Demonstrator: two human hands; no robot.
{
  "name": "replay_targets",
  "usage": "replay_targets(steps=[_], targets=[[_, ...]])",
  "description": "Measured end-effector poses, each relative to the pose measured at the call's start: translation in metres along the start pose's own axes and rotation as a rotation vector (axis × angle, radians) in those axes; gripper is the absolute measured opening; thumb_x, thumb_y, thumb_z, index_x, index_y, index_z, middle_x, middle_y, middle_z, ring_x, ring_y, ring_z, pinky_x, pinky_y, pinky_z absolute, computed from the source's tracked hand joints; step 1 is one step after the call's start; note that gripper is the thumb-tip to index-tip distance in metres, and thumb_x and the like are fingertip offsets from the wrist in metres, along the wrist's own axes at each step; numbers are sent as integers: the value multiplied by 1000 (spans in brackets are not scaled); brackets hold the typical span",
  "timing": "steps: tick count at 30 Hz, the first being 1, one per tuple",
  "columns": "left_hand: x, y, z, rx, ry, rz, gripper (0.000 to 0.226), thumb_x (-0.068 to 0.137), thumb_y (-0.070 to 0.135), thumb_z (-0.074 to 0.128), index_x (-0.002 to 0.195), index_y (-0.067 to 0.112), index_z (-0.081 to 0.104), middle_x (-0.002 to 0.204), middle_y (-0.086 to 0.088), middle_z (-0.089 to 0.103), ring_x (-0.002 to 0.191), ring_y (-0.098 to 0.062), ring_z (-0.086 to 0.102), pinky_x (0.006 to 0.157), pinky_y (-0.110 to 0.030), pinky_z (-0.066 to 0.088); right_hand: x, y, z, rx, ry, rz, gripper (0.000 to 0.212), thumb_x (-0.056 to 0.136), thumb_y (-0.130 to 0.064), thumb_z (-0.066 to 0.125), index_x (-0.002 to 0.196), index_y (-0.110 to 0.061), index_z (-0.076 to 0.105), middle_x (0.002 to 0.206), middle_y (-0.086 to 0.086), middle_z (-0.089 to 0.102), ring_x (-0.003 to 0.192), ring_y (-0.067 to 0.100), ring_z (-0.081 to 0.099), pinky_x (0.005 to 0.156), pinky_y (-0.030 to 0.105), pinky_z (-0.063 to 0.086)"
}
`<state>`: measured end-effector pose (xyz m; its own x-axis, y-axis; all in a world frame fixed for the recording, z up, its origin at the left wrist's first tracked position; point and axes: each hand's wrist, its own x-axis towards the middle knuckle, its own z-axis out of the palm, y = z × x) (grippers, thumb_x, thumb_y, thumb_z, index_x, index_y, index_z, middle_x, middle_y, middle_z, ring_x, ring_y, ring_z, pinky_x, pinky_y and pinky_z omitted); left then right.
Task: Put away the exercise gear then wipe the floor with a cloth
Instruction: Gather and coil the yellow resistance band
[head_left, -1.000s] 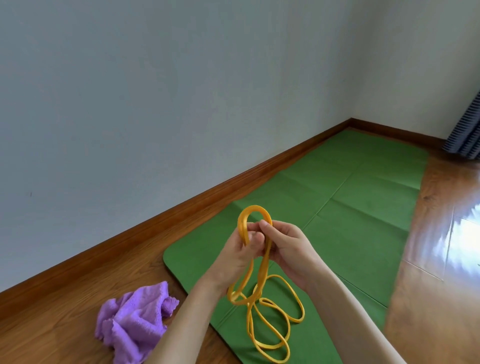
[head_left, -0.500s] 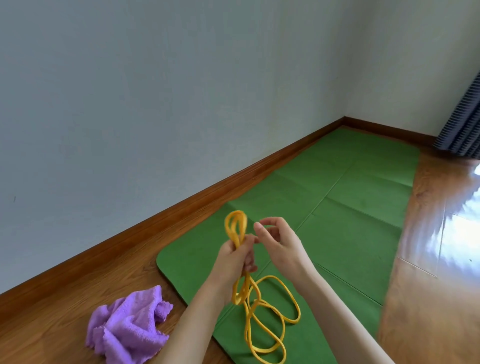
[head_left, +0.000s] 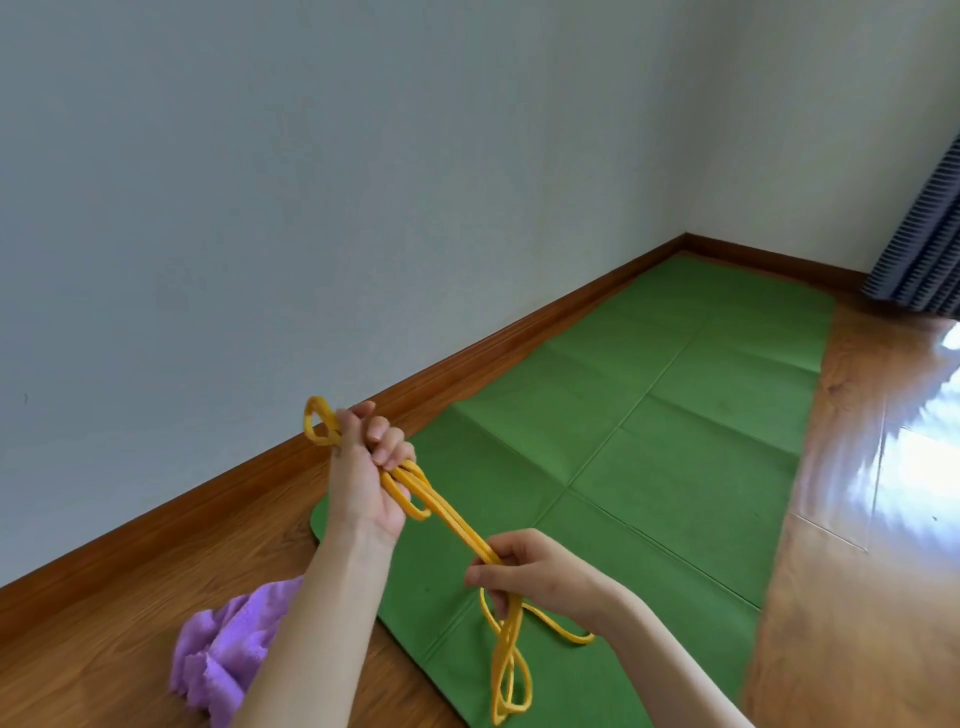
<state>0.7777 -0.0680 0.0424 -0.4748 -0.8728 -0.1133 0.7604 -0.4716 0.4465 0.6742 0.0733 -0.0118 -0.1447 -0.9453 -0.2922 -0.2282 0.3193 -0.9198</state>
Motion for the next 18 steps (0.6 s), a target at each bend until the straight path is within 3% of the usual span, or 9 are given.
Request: replay_targets(steps=[6, 10, 14, 18], targets=[[14, 33, -21, -72, 97, 74, 32, 98, 36, 35, 76, 17, 49, 46, 10, 40, 32, -3, 31, 34, -11, 25, -4, 4, -10, 66, 18, 12, 17, 88, -23, 63, 76, -12, 58, 59, -4, 56, 51, 7, 53, 58, 20, 47], [17, 39, -32, -77, 145, 79, 32, 98, 37, 36, 76, 17, 49, 47, 10, 39, 32, -3, 31, 33, -11, 25, 0, 3, -10, -49, 212, 19, 27, 87, -33, 64, 69, -13, 61, 47, -6, 52, 38, 4, 42, 43, 15, 37], [13, 31, -38, 239, 153, 69, 30, 98, 32, 39, 76, 16, 49, 46, 11, 40, 32, -1, 29, 33, -12, 22, -2, -4, -13, -22, 379, -71, 30, 89, -32, 60, 67, -12, 62, 42, -7, 45, 35, 4, 35, 42, 15, 31], [4, 12, -41, 643, 5, -52, 20, 93, 27, 49, 84, 10, 56, 54, 7, 45, 35, -2, 29, 33, -13, 23, -6, -23, -22, -10, 411, -120, 30, 91, -33, 57, 69, -13, 64, 43, -9, 39, 38, 5, 31, 44, 17, 30]])
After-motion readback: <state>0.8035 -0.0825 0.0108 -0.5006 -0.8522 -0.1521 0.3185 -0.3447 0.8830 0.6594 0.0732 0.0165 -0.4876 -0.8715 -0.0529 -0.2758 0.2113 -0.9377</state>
